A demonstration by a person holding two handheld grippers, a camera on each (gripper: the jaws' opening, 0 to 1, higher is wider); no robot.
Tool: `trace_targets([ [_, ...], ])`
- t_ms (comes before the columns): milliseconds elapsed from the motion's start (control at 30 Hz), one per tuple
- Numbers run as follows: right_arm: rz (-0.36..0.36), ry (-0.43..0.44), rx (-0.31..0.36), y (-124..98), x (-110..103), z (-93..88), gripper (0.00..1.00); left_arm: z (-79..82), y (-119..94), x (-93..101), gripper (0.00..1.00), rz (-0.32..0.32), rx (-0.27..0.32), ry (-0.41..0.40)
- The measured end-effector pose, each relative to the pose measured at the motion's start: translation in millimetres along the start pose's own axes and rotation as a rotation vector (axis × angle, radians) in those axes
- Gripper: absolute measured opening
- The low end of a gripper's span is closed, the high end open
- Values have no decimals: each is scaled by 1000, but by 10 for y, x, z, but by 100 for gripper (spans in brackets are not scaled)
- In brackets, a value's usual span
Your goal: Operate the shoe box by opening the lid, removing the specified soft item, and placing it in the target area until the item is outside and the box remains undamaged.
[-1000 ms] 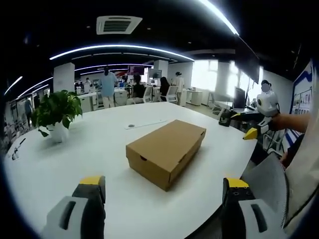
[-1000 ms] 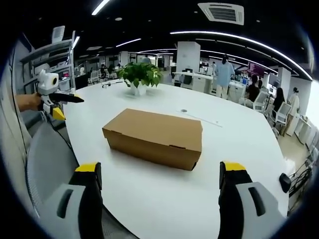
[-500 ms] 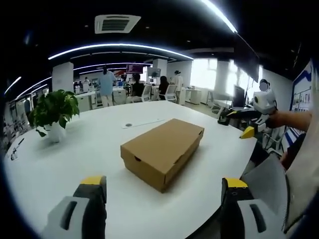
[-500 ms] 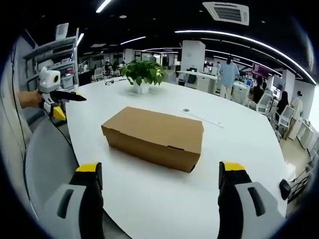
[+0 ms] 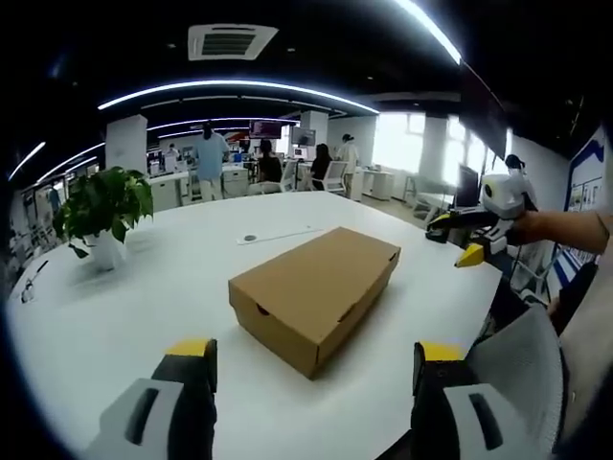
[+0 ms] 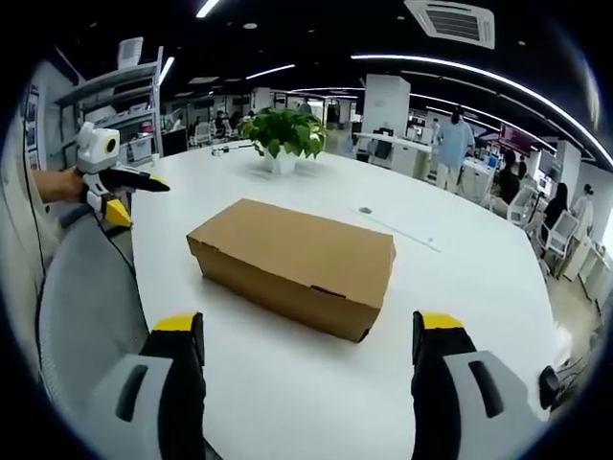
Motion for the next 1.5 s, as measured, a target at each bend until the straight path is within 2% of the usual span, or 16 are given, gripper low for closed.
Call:
trace_targets([
  [67,12,1,2,56,14,-6,80,-4,30,-16,78,12,2,-6],
  [433,60,-47,-56,349,108,-129,73,-51,234,-46,73,64,6,-52],
  [900,88,-122,-126,639,283,-236,62,-116,551,10,64,74,-11,-69],
  [1133,110,-147,-167,747,341,-305,59,-200,707,40,62,86,-41,-22],
  [1400,133,-155,-188,857,372,-314,56,-238,858,12,59,103,-58,-58],
  [1500,133,-150,-185,914,405,-296,53,-221,889,11,58,103,-38,-83],
])
Point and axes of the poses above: the point that each gripper's makers call its tool centre point, and the gripper's own axes: y roughly forward along the fingers, x roughly to its right, z roughly out of its top, the point moved 1 cm from there along -y, roughly backward along the fingers, and after that the axes turned 6 degrees about -z, right-handed, at the moved point
